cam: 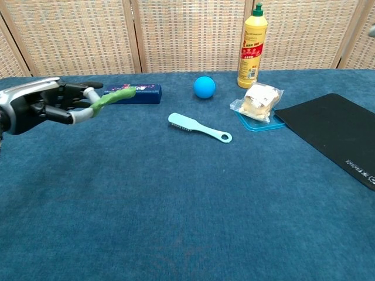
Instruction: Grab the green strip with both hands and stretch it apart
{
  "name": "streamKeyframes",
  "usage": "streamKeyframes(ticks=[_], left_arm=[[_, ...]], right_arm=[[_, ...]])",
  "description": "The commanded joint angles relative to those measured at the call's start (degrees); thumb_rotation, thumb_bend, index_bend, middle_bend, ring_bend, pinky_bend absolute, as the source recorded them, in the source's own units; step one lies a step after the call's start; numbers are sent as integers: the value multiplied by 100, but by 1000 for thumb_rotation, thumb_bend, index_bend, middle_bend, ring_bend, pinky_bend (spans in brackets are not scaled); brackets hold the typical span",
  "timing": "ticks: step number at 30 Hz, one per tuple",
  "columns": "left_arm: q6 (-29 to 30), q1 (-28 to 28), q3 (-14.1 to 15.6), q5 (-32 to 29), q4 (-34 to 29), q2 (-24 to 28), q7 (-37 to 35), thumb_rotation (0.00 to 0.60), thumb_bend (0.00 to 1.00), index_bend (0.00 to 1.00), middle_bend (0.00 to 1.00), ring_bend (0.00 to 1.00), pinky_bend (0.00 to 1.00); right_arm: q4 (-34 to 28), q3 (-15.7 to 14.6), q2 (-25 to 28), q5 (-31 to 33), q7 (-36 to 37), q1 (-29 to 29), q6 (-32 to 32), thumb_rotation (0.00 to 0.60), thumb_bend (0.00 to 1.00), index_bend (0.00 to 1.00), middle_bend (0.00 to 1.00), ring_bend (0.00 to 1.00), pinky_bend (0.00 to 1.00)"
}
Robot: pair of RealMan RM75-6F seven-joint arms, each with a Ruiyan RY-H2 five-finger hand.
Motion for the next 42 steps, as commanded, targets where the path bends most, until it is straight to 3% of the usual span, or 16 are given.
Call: streamKeyframes(ticks=[1, 6, 12, 18, 25, 42], left_arm=[[-73, -199, -69, 77, -14, -220, -218, 600, 501, 751, 0, 0, 0], [-365, -461, -190, -79, -98, -380, -449, 600, 508, 755, 0, 0, 0], [-778, -772, -324, -377, 43, -707, -579, 600, 508, 757, 0, 0, 0], [-952, -993, -431, -474, 187, -1016, -714, 600, 513, 758, 0, 0, 0], [-1050, -1107, -446, -521, 269, -1191, -778, 600, 516, 760, 0, 0, 0], [-1220, -1371, -530, -785, 246, -1550, -318, 600, 523, 761, 0, 0, 0]], right_arm=[[618, 47, -188, -710, 828, 557, 50, 600, 0, 177, 0, 0, 0], [1241, 101, -555, -1019, 1556, 1089, 45, 600, 0, 240, 0, 0, 0], [1463, 74, -868, -1247, 1659, 1500, 27, 600, 0, 321, 0, 0, 0], [1311, -12, -982, -1317, 1442, 1770, -166, 600, 3, 356, 0, 0, 0], [1101, -18, -1224, -1053, 1213, 1952, -458, 600, 84, 360, 0, 0, 0], [1093, 61, -1714, -702, 950, 2358, -710, 600, 217, 445, 0, 0, 0]])
